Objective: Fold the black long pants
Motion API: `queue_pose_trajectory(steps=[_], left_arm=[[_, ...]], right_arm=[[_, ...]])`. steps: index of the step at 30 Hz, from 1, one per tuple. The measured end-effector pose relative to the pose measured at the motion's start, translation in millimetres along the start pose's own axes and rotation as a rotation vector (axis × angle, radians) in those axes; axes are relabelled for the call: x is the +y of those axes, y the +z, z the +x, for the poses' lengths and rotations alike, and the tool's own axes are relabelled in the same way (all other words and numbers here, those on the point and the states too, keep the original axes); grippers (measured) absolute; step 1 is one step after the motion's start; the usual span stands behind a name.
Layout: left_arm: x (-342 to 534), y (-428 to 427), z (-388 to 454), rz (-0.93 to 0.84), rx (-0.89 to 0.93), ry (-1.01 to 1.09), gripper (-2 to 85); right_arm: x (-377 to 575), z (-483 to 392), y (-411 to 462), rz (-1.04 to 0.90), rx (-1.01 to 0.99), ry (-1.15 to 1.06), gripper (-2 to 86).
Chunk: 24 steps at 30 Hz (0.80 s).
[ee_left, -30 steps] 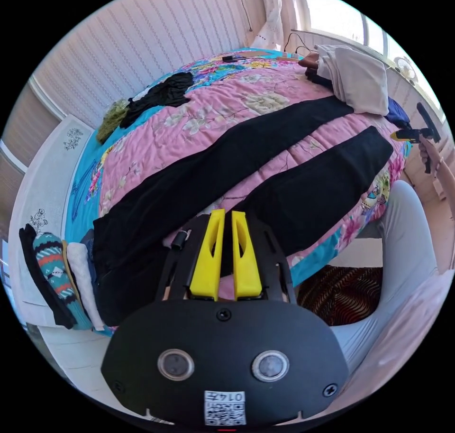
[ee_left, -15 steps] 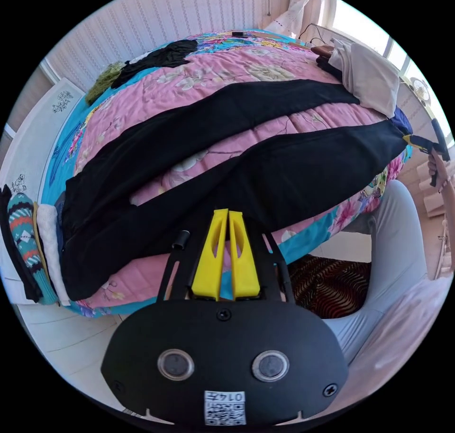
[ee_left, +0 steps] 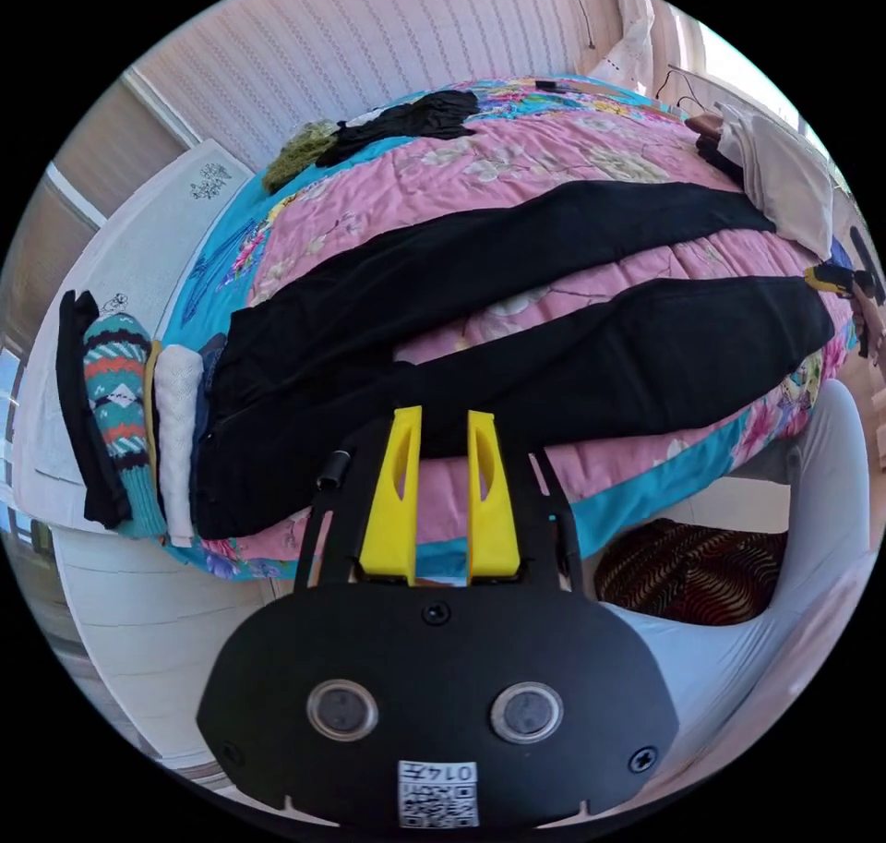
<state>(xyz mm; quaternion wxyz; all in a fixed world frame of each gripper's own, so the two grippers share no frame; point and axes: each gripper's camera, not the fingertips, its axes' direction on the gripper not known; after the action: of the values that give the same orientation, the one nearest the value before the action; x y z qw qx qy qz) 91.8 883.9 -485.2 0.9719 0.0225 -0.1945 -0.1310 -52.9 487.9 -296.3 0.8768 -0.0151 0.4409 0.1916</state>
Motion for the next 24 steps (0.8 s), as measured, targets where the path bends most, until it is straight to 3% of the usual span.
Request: queue_pose_trajectory(steps=[3,9,12,16,18,21,24], left_arm=[[-2.3,5.6,3.1,0.000,0.020,0.025,2.5],[11.6,-5.6,-17.3,0.051,0.123,-0.023,-0.5],[15.3,-8.6,-25.6,0.061,0.161,-0.051,-0.5],[15.0,-25.7,-23.4,0.113,0.090,-0.003,0.6],[10.6,-23.4,-19.8,0.084,0.077,0.035,3.9],[6.4,-2.8,-16.9,0.009,0.103,0.015,8.2],[9.7,1.3,-22.4,0.038,0.153,-0.020,7.9]], right_arm=[[-3.2,-11.9,9.0,-0.003,0.141,0.006,3.5],[-7.2,-18.6,-9.0,-0.032,0.055,-0.073,0.2],[-6.9,-7.8,-11.6,-0.008,0.050,-0.036,1.3],[-7.3,8.3,3.7,0.005,-0.023,0.066,11.1],[-3.8,2.0,6.5,0.021,0.020,0.047,11.7],[6.0,-10.1,15.0,0.021,0.205,0.003,3.8],[12.0,-9.9,16.0,0.021,0.182,-0.003,0.3]])
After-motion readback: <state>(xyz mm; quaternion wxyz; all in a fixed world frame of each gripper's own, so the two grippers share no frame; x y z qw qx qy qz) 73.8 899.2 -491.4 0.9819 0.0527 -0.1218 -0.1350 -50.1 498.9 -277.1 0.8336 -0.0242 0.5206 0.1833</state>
